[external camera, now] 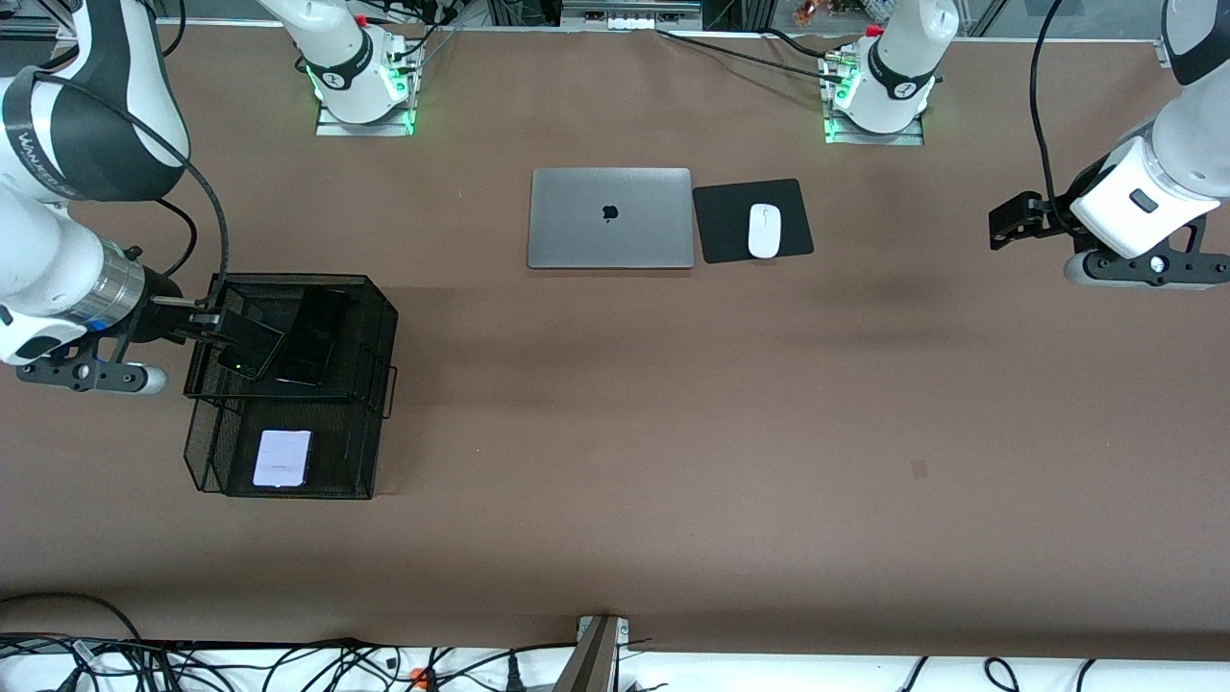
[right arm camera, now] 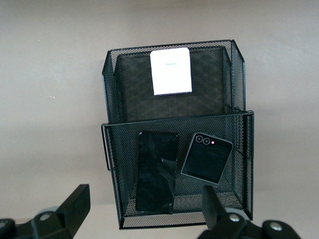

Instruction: Place phones with both arms

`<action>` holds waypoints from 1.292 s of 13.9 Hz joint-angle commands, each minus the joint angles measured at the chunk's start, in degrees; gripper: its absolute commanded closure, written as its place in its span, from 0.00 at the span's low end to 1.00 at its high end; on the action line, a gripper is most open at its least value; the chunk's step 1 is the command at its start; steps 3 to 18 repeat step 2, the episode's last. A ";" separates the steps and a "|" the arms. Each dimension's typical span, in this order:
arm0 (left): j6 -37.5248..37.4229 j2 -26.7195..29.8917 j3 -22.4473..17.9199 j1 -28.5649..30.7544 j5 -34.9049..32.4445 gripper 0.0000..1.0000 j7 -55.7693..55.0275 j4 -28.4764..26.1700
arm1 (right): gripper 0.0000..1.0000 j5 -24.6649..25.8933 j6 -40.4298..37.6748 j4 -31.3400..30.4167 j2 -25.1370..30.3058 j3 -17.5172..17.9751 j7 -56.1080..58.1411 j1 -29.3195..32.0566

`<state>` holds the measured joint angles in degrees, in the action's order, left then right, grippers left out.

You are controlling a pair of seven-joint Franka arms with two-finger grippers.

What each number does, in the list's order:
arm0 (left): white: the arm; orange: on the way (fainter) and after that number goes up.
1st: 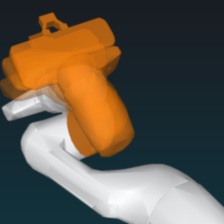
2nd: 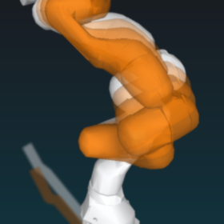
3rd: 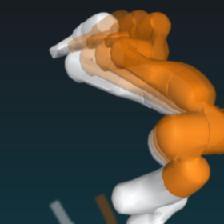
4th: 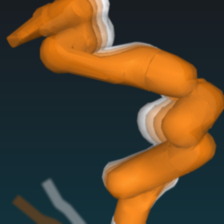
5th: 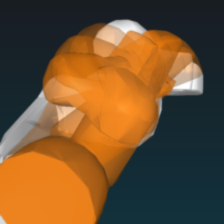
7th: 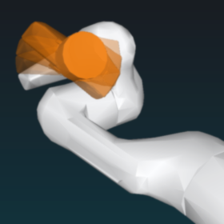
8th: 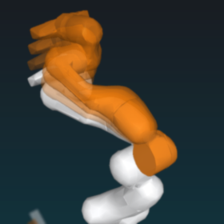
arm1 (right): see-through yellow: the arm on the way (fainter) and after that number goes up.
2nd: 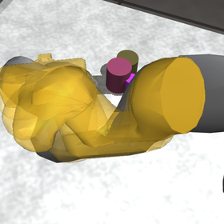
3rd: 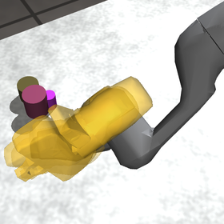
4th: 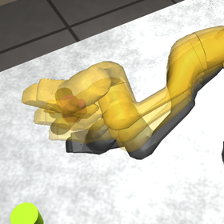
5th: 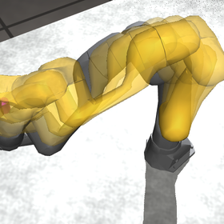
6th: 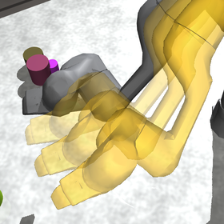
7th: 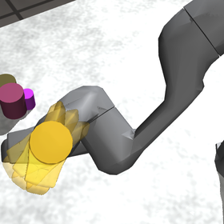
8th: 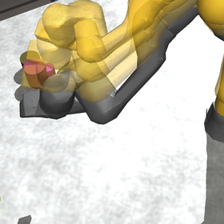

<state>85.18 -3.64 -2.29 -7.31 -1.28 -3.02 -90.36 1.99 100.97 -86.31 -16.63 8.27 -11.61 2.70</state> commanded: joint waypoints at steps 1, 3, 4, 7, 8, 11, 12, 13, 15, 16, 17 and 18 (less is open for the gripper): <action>-1.24 -0.14 -0.17 0.36 1.63 0.00 0.47 1.24 | 0.00 0.47 0.81 -0.88 0.81 1.14 -1.04 1.17; -1.24 -0.14 -0.26 0.36 1.54 0.00 0.47 1.24 | 0.00 0.47 0.81 -0.62 0.81 1.14 -1.04 1.26; -1.24 -0.14 -0.26 0.36 1.54 0.00 0.47 1.24 | 0.00 0.47 0.81 -0.62 0.81 1.14 -1.04 1.26; -1.24 -0.14 -0.26 0.36 1.54 0.00 0.47 1.24 | 0.00 0.47 0.81 -0.62 0.81 1.14 -1.04 1.26; -1.24 -0.14 -0.26 0.36 1.54 0.00 0.47 1.24 | 0.00 0.47 0.81 -0.62 0.81 1.14 -1.04 1.26; -1.24 -0.14 -0.26 0.36 1.54 0.00 0.47 1.24 | 0.00 0.47 0.81 -0.62 0.81 1.14 -1.04 1.26; -1.24 -0.14 -0.26 0.36 1.54 0.00 0.47 1.24 | 0.00 0.47 0.81 -0.62 0.81 1.14 -1.04 1.26; -1.24 -0.14 -0.26 0.36 1.54 0.00 0.47 1.24 | 0.00 0.47 0.81 -0.62 0.81 1.14 -1.04 1.26; -1.24 -0.14 -0.26 0.36 1.54 0.00 0.47 1.24 | 0.00 0.47 0.81 -0.62 0.81 1.14 -1.04 1.26; -1.24 -0.14 -0.26 0.36 1.54 0.00 0.47 1.24 | 0.00 0.47 0.81 -0.62 0.81 1.14 -1.04 1.26; -1.24 -0.14 -0.26 0.36 1.54 0.00 0.47 1.24 | 0.00 0.47 0.81 -0.62 0.81 1.14 -1.04 1.26; -1.24 -0.14 -0.26 0.36 1.54 0.00 0.47 1.24 | 0.00 0.47 0.81 -0.62 0.81 1.14 -1.04 1.26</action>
